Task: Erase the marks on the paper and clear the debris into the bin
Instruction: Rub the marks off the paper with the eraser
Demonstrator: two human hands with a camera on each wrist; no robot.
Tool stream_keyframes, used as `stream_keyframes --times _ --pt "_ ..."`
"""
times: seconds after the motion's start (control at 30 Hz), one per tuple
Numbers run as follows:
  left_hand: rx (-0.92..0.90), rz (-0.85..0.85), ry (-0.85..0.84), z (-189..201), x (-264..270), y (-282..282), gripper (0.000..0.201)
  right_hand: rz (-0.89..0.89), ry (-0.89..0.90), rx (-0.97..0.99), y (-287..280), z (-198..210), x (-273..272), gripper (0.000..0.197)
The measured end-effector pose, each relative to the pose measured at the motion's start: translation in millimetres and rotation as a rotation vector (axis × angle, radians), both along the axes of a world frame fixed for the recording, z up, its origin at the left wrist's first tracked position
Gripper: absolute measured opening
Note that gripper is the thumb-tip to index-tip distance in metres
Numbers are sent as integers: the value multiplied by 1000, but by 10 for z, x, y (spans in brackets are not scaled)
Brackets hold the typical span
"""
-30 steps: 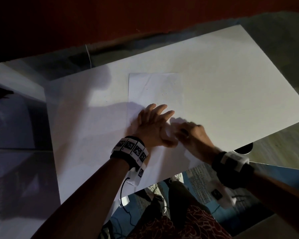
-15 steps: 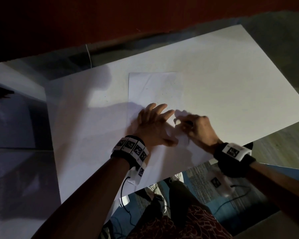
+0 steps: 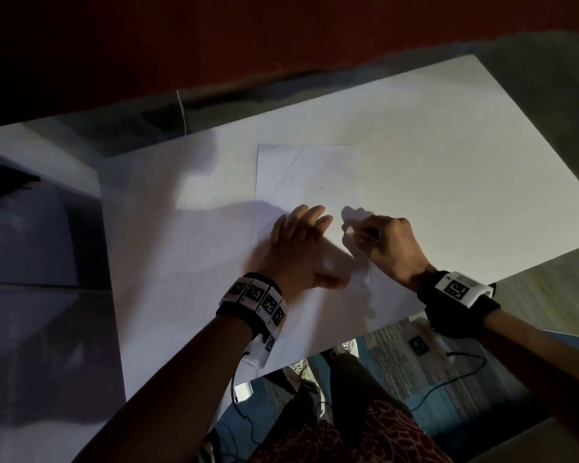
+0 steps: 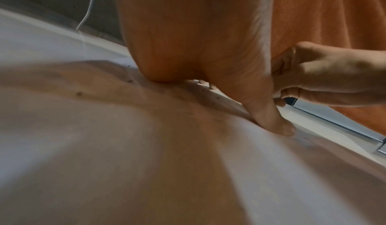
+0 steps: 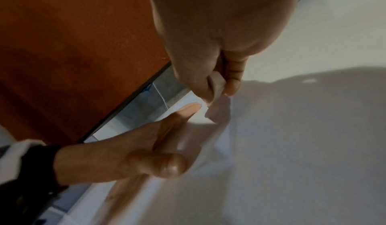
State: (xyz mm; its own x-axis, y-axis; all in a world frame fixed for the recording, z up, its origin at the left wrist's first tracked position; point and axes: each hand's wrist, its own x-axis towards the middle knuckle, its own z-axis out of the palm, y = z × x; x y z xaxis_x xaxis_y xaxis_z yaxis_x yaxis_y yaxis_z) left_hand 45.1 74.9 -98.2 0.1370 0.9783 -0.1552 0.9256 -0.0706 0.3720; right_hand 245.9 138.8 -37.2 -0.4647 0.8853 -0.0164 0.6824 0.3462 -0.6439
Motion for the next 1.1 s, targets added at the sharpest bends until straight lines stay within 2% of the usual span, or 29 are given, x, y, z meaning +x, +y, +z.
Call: stream_keyframes --times 0.07,0.17,0.2,0.33,0.37,0.47,0.57,0.63,0.7,0.77,0.83,0.9,0.97,1.03,1.1 --pt "19 9 16 -54 -1 11 132 25 -2 -53 -185 -13 -55 9" --pt "70 -20 11 -108 -24 -10 130 245 -62 -42 -414 -17 -121 5" --pt "68 -21 6 -94 -22 -3 130 258 -77 -41 -355 2 -108 3" --pt "35 12 -18 -54 -5 30 132 89 -27 19 -135 8 -77 12" --pt "59 6 -22 -74 -10 19 131 109 -42 0 -219 -7 -109 6" --pt "100 -17 -26 -94 -27 12 129 264 -78 -1 -425 -23 -157 6" --pt "14 3 -22 -55 -15 44 132 137 -42 36 -92 3 -90 12" --pt "30 11 -24 -67 -9 29 131 60 -20 9 -126 -10 -126 11" --pt "99 3 -22 -95 -14 6 128 169 -63 -14 -397 -3 -232 7" --pt "99 -2 -19 -80 -5 17 128 266 -70 -17 -392 0 -191 8" --pt "29 5 -10 -37 2 50 130 145 -39 23 -133 22 -132 7" --pt "23 9 -19 -43 -7 45 131 66 9 15 -109 23 -137 13" --pt "92 -4 -29 -69 -18 19 129 183 -48 -42 -339 12 -224 8" --pt "90 -7 -24 -61 -16 15 129 279 -63 -26 -396 -8 -202 19" --pt "41 -2 -8 -38 -7 38 131 156 -34 -12 -128 14 -132 13"
